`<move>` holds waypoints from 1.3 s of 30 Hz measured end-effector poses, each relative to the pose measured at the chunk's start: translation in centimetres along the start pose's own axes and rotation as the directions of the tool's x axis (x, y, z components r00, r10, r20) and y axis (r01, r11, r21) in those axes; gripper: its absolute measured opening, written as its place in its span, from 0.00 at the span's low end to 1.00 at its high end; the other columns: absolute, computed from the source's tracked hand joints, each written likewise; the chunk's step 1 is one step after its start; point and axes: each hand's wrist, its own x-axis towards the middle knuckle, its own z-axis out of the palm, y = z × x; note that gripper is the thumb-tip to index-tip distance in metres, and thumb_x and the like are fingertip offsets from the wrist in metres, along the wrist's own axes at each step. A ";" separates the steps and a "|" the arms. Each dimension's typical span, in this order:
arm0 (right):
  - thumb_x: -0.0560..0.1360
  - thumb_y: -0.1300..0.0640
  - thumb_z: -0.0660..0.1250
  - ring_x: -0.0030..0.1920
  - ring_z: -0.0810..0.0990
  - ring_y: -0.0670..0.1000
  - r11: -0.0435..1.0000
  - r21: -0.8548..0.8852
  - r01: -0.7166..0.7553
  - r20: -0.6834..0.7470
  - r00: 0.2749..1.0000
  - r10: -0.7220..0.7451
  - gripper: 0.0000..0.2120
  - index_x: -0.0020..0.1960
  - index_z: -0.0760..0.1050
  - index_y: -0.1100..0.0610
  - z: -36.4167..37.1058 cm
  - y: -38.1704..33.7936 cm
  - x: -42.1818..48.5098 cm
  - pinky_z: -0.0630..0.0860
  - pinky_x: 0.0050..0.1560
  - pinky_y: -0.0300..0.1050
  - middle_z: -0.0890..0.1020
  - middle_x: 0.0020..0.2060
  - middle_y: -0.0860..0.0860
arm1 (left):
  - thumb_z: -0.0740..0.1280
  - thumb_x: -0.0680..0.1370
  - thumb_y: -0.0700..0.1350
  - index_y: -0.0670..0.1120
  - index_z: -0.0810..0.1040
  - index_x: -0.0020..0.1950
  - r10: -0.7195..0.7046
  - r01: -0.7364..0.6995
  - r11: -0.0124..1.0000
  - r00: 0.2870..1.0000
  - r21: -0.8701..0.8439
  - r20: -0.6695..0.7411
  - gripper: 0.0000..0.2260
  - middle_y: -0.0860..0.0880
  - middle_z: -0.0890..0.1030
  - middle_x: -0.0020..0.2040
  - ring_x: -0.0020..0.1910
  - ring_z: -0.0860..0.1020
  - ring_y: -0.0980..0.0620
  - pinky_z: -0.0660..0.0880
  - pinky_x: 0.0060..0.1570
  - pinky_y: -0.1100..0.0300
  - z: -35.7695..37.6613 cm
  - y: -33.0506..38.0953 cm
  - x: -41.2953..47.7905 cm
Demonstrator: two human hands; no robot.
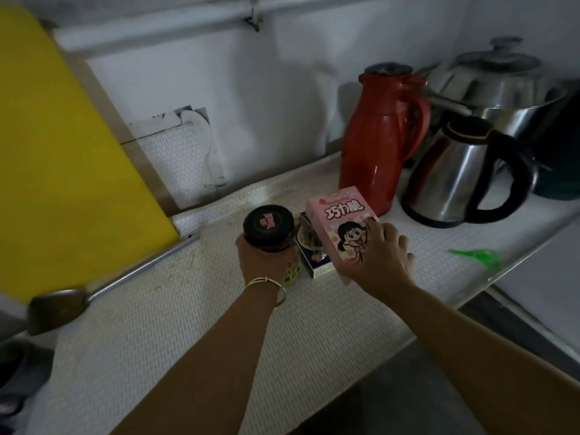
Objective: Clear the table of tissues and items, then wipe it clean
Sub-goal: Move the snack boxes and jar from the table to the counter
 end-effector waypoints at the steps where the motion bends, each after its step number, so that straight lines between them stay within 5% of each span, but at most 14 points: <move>1: 0.62 0.39 0.72 0.66 0.62 0.58 1.000 0.005 0.011 0.008 1.000 -0.011 0.48 0.73 0.52 0.54 0.0 0.2 0.3 0.63 0.64 0.61 0.61 0.68 0.55 | 0.77 0.63 0.37 0.38 0.65 0.62 -0.009 0.009 1.000 1.000 -0.008 -0.004 0.33 0.42 0.75 0.57 0.55 0.74 0.47 0.69 0.55 0.59 0.4 -0.3 0.2; 5: 0.61 0.43 0.74 0.66 0.61 0.57 0.999 0.026 0.043 0.017 0.999 -0.043 0.48 0.73 0.52 0.54 -0.2 1.0 1.5 0.62 0.64 0.60 0.61 0.67 0.54 | 0.78 0.62 0.37 0.39 0.65 0.63 -0.008 0.008 1.000 1.000 0.010 -0.002 0.34 0.40 0.75 0.59 0.57 0.75 0.44 0.71 0.59 0.52 1.6 -1.0 1.1; 13: 0.61 0.45 0.75 0.65 0.61 0.55 0.991 0.009 0.132 0.062 0.989 -0.132 0.47 0.72 0.55 0.54 -0.4 2.0 1.8 0.62 0.64 0.57 0.62 0.66 0.52 | 0.78 0.61 0.35 0.39 0.62 0.67 -0.013 0.014 1.000 0.999 -0.017 0.040 0.39 0.41 0.74 0.62 0.59 0.73 0.47 0.70 0.61 0.54 2.2 -1.2 1.4; 17: 0.61 0.46 0.75 0.66 0.60 0.54 0.987 0.025 0.158 0.079 0.984 -0.160 0.46 0.72 0.56 0.54 -1.2 2.0 1.4 0.61 0.66 0.58 0.62 0.67 0.52 | 0.80 0.55 0.48 0.38 0.58 0.71 -0.063 0.058 0.996 0.996 0.075 0.066 0.51 0.39 0.69 0.68 0.67 0.69 0.42 0.66 0.66 0.43 1.9 -0.7 1.9; 21: 0.61 0.46 0.75 0.66 0.61 0.55 0.973 -0.027 0.227 0.091 0.970 -0.224 0.46 0.71 0.56 0.55 -2.5 2.4 1.0 0.62 0.66 0.57 0.63 0.67 0.53 | 0.70 0.71 0.41 0.39 0.58 0.71 -0.145 0.170 0.961 0.982 0.217 -0.124 0.32 0.39 0.64 0.69 0.69 0.64 0.41 0.63 0.65 0.46 1.0 0.4 0.8; 25: 0.61 0.46 0.75 0.66 0.60 0.53 0.939 -0.096 0.331 0.163 0.936 -0.313 0.46 0.72 0.55 0.53 -3.4 3.1 -0.3 0.59 0.67 0.55 0.62 0.67 0.51 | 0.66 0.71 0.36 0.40 0.69 0.54 -0.018 0.112 0.941 0.960 0.321 -0.281 0.13 0.42 0.73 0.55 0.56 0.72 0.42 0.67 0.53 0.48 -0.1 0.4 -0.6; 30: 0.63 0.41 0.73 0.66 0.60 0.51 0.838 -0.187 0.512 0.351 0.832 -0.430 0.46 0.73 0.54 0.51 -3.0 3.0 -1.8 0.59 0.69 0.53 0.60 0.68 0.50 | 0.62 0.70 0.31 0.43 0.72 0.44 0.188 -0.182 0.939 0.982 0.292 0.006 0.08 0.46 0.74 0.43 0.44 0.74 0.46 0.70 0.44 0.56 -0.3 -0.2 -2.6; 39: 0.66 0.41 0.71 0.74 0.51 0.55 0.636 -0.333 0.696 0.588 0.680 -0.438 0.47 0.76 0.49 0.50 1.0 1.3 -2.3 0.47 0.73 0.60 0.53 0.74 0.51 | 0.60 0.74 0.35 0.39 0.75 0.54 0.019 -0.163 0.874 0.953 0.458 0.302 0.10 0.41 0.77 0.54 0.54 0.76 0.44 0.71 0.50 0.57 -1.0 -2.0 -3.3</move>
